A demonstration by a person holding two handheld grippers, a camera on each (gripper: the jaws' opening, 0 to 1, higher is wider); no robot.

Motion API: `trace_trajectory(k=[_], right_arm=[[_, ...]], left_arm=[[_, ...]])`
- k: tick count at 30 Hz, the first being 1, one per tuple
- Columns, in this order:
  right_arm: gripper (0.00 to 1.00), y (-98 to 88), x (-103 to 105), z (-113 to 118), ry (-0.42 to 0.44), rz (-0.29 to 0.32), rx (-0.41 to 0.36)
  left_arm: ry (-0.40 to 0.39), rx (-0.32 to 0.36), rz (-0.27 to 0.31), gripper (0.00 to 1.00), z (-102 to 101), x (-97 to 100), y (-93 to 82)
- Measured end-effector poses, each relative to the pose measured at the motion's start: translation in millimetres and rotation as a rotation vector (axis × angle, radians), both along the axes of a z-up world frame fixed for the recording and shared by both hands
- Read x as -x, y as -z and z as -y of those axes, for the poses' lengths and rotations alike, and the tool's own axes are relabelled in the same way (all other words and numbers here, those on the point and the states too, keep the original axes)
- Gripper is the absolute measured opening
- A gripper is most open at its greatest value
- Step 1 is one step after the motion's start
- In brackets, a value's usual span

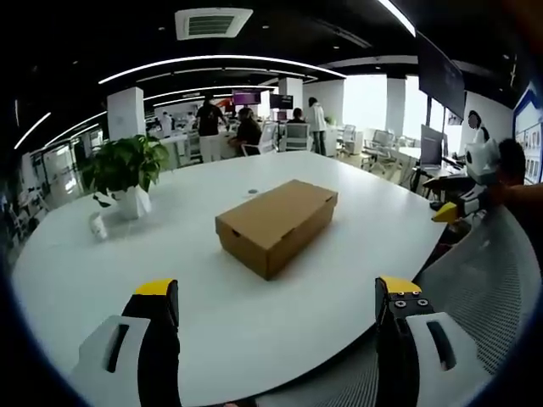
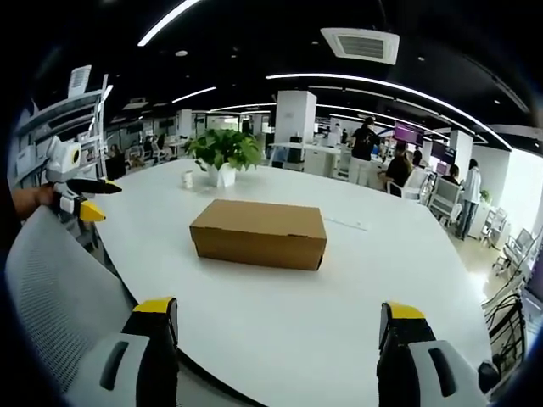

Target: Operate the shoe box by opening the lid, removing the specified soft item, and placing it in the target area until the item is outside and the box remains undamaged.

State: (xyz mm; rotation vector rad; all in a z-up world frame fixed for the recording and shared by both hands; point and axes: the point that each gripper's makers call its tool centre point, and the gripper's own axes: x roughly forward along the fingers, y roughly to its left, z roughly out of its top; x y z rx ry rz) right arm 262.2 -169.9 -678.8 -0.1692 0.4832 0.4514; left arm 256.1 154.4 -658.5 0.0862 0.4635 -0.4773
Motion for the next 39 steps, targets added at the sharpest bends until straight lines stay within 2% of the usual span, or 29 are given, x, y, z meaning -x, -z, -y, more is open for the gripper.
trace_trajectory(k=[6,9,22,39], right_arm=[[0.99,-0.8,0.2,-1.0,-0.013,-0.002,0.011],[0.99,-0.8,0.3,-1.1,-0.012,-0.008,0.003],[0.99,-2.0,-1.7,-1.0,-0.028,-0.009,0.015],[0.99,-5.1,-27.3,-0.3,-0.059,-0.004,0.047]], left_arm=[[-0.003,0.007,0.011,1.00,0.2,-1.5,-3.9],[-0.004,0.045,0.009,1.00,1.5,-2.9,-7.5],[-0.020,0.034,0.019,1.00,-12.1,-15.9,-11.9],[0.013,0.043,-0.019,1.00,-3.7,-34.0,-3.0]])
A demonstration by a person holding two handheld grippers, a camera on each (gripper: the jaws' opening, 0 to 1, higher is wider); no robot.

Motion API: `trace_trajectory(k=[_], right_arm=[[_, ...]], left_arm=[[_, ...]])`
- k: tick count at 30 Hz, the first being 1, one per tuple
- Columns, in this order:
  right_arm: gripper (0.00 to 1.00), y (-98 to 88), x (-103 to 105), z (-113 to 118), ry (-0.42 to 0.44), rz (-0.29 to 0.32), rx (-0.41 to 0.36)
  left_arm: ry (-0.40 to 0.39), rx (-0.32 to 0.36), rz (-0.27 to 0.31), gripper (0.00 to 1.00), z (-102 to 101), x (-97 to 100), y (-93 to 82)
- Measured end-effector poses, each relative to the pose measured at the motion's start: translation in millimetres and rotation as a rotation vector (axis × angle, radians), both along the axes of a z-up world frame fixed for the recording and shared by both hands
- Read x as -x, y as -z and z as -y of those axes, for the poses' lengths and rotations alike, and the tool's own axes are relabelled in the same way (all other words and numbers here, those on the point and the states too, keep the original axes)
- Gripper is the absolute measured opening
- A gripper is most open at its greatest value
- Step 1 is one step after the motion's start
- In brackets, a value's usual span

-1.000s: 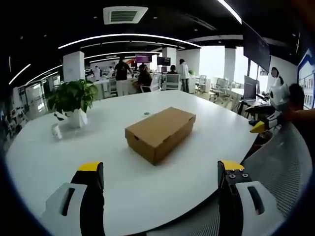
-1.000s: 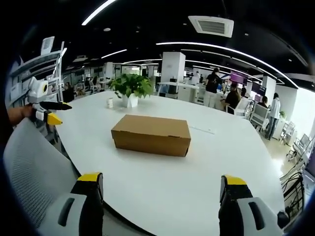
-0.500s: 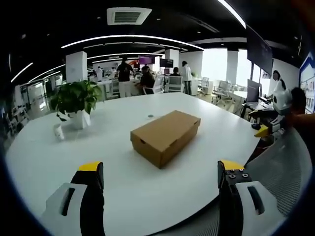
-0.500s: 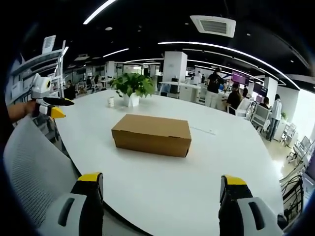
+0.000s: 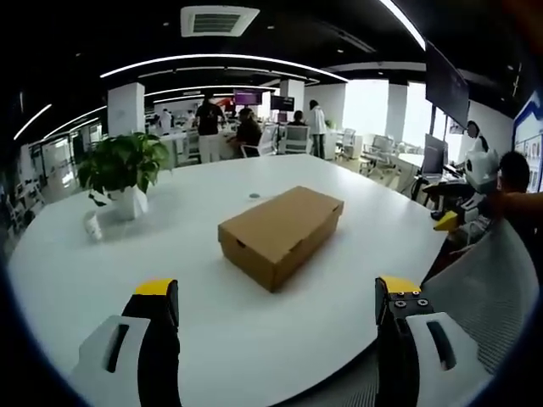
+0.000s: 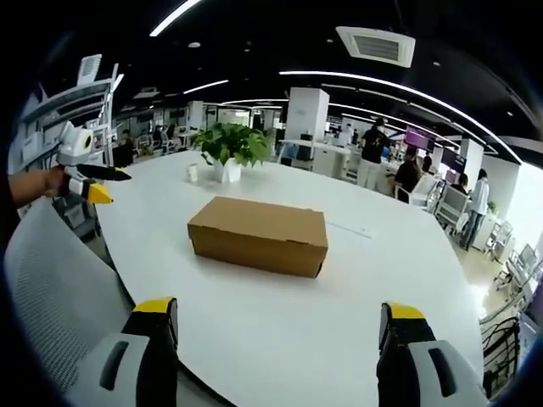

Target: Operate the shoe box by opening the lid, removing the specified soft item, and placing it in the target area until the item is outside and the box remains undamaged.

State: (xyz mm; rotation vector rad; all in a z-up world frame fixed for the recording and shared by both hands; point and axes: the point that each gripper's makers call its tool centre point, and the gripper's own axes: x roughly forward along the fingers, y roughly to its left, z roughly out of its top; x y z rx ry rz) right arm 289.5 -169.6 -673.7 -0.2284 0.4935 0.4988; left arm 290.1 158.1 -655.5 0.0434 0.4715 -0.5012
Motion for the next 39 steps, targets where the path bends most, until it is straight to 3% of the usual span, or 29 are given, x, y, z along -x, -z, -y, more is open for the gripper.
trace_trajectory(k=[24,32,39], right_arm=[[0.97,9.9,-49.3,-3.5,-0.089,-0.010,0.018],[0.96,21.7,-73.3,-4.4,-0.118,-0.022,0.038],[0.96,31.1,-95.5,-2.3,-0.138,-0.031,0.062]], left_arm=[[0.025,-0.005,-0.009,1.00,11.0,-48.5,18.4],[0.022,0.010,-0.021,1.00,18.7,-67.3,29.6],[0.023,-0.022,-0.027,1.00,19.1,-81.2,40.9]])
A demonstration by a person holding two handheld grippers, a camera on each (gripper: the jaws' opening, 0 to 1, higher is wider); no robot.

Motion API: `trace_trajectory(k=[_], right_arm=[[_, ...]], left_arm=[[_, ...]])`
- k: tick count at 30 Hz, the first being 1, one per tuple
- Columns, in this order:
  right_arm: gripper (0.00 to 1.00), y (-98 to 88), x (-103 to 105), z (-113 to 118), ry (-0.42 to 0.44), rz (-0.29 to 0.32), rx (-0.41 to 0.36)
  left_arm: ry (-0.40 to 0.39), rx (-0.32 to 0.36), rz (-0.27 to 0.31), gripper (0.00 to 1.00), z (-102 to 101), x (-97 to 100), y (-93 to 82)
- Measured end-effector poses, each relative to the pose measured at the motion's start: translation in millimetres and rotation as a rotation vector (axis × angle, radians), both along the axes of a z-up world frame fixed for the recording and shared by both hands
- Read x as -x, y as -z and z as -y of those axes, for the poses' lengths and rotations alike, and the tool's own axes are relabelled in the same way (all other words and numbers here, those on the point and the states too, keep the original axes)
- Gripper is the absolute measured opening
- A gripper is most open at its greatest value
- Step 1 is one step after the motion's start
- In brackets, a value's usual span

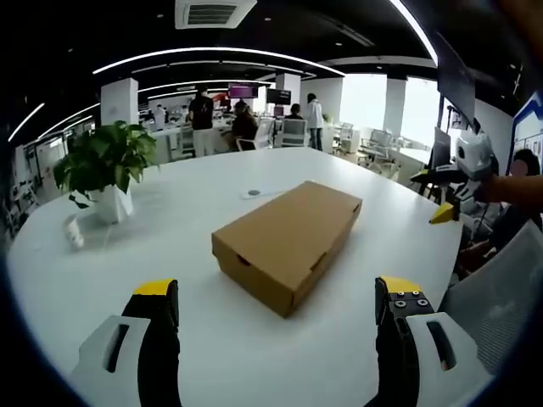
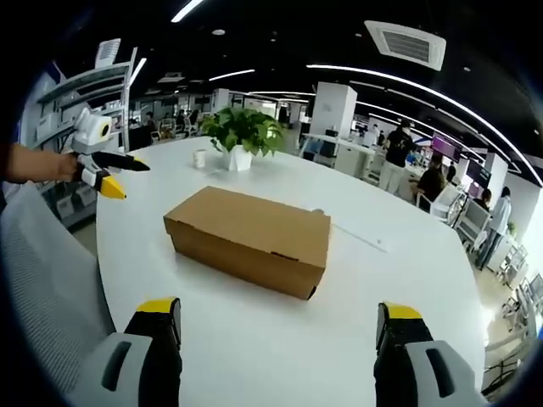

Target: Operate the shoe box by opening the lid, removing the specified soft item, and placing it in the target area until the item is outside and the box remains undamaged.

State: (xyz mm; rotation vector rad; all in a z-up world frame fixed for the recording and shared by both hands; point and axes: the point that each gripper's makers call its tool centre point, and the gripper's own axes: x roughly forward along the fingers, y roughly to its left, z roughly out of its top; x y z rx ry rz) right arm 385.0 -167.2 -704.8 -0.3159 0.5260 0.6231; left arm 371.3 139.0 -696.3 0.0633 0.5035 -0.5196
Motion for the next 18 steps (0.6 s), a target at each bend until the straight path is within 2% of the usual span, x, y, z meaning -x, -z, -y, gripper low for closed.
trace_trajectory(k=[8,12,14,18], right_arm=[[0.94,13.6,-23.7,-6.1,-0.054,-0.016,0.015],[0.93,17.7,-37.4,-11.0,-0.070,-0.026,0.002],[0.93,17.5,-44.5,-13.6,-0.061,-0.035,-0.033],[0.91,20.2,-57.7,-14.6,-0.070,-0.024,-0.028]], left_arm=[[-0.005,-0.021,-0.021,1.00,0.6,-21.6,12.7],[-0.015,-0.016,-0.033,1.00,2.7,-32.8,18.2],[-0.023,-0.010,-0.044,0.99,4.5,-38.0,20.7],[-0.027,-0.020,-0.064,1.00,9.7,-46.0,26.8]])
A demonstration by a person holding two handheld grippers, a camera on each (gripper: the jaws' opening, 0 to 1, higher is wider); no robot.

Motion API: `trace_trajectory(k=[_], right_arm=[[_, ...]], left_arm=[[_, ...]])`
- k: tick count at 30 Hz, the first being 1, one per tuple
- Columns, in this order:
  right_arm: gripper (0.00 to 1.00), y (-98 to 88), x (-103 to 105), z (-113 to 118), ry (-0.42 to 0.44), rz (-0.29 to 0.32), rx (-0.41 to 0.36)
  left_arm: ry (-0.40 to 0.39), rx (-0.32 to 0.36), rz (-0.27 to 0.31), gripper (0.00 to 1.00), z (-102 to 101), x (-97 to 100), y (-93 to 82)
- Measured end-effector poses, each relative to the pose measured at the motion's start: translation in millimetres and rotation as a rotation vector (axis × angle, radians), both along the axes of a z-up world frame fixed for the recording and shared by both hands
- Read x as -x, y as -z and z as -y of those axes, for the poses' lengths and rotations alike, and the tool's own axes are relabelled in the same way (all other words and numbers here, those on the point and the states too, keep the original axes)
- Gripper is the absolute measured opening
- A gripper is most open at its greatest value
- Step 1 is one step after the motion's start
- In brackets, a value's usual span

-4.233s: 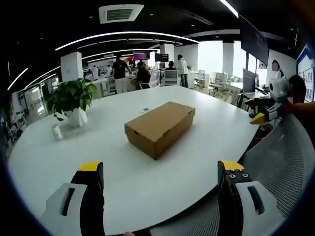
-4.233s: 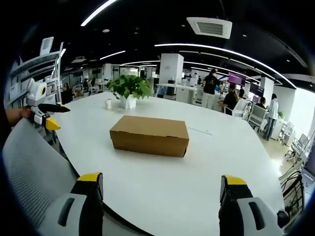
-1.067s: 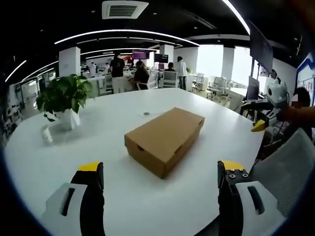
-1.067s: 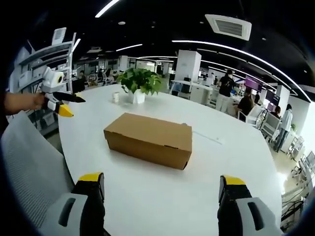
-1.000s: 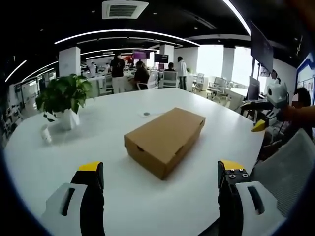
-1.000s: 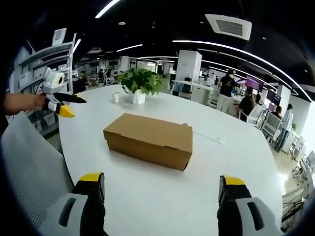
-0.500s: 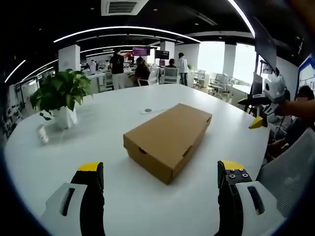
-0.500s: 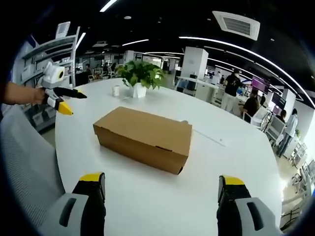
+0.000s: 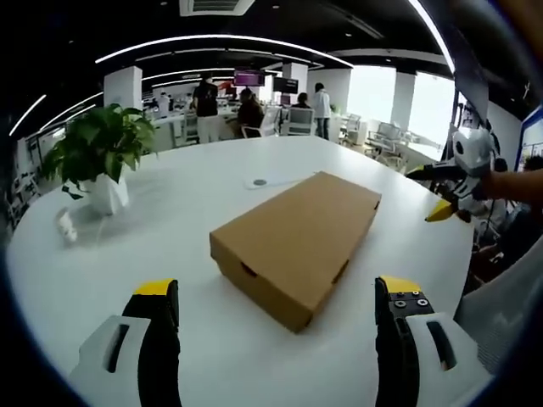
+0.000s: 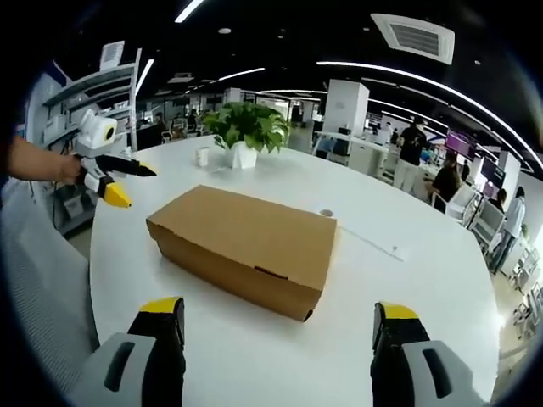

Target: Operate the shoe box by opening the lid, removing the specified soft item, and placing it in the target area until the item is outside and the box remains undamaged.

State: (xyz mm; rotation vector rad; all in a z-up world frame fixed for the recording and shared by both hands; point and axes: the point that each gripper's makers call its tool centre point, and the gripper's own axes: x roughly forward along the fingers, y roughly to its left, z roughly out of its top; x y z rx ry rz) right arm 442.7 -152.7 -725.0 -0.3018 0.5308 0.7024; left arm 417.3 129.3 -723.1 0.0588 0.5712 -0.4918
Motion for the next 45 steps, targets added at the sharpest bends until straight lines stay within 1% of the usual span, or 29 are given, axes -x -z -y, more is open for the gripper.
trace_trajectory(k=[7,10,14,19,22,25,26,28,31,34,37,40,43,45], right_arm=[[0.89,8.1,-18.5,-2.8,-0.025,-0.012,0.017],[0.88,15.9,-27.3,-2.7,-0.038,-0.020,0.031],[0.85,25.0,-33.4,-5.9,-0.056,-0.032,0.045],[0.75,33.1,-43.8,-11.9,-0.076,-0.034,0.065],[0.70,35.1,-49.4,-17.5,-0.095,-0.032,0.073],[0.66,37.8,-54.2,-20.2,-0.107,-0.034,0.092],[0.65,40.3,-55.8,-20.3,-0.109,-0.043,0.098],[0.62,44.4,-58.2,-20.6,-0.112,-0.054,0.105],[0.61,47.6,-58.6,-22.0,-0.113,-0.063,0.110],[0.59,48.1,-60.3,-25.6,-0.113,-0.069,0.089],[0.58,51.9,-61.3,-29.1,-0.116,-0.083,0.084],[0.55,53.8,-57.6,-33.5,-0.141,-0.085,0.085],[0.55,55.2,-57.4,-34.7,-0.141,-0.077,0.091],[0.56,55.3,-57.1,-35.2,-0.136,-0.074,0.088]], left_arm=[[0.018,-0.032,-0.013,1.00,8.9,-12.7,10.3],[0.020,-0.040,-0.032,0.99,12.2,-16.0,17.4],[0.019,-0.051,-0.056,0.98,15.2,-19.2,26.9],[0.013,-0.065,-0.081,0.96,18.1,-22.4,38.1],[0.008,-0.064,-0.095,0.96,21.6,-23.8,44.1],[0.008,-0.065,-0.105,0.92,26.3,-23.8,48.1],[0.005,-0.070,-0.109,0.91,27.5,-23.7,49.9],[0.002,-0.065,-0.120,0.90,30.1,-23.4,52.8],[-0.012,-0.060,-0.130,0.88,31.2,-24.2,56.6],[-0.030,-0.054,-0.131,0.85,32.1,-26.0,58.8],[-0.039,-0.041,-0.146,0.85,35.5,-26.7,62.6],[-0.033,-0.034,-0.148,0.82,39.1,-25.1,63.2],[-0.016,-0.040,-0.138,0.78,42.3,-24.5,61.8],[-0.016,-0.042,-0.139,0.77,42.3,-24.1,61.6]])
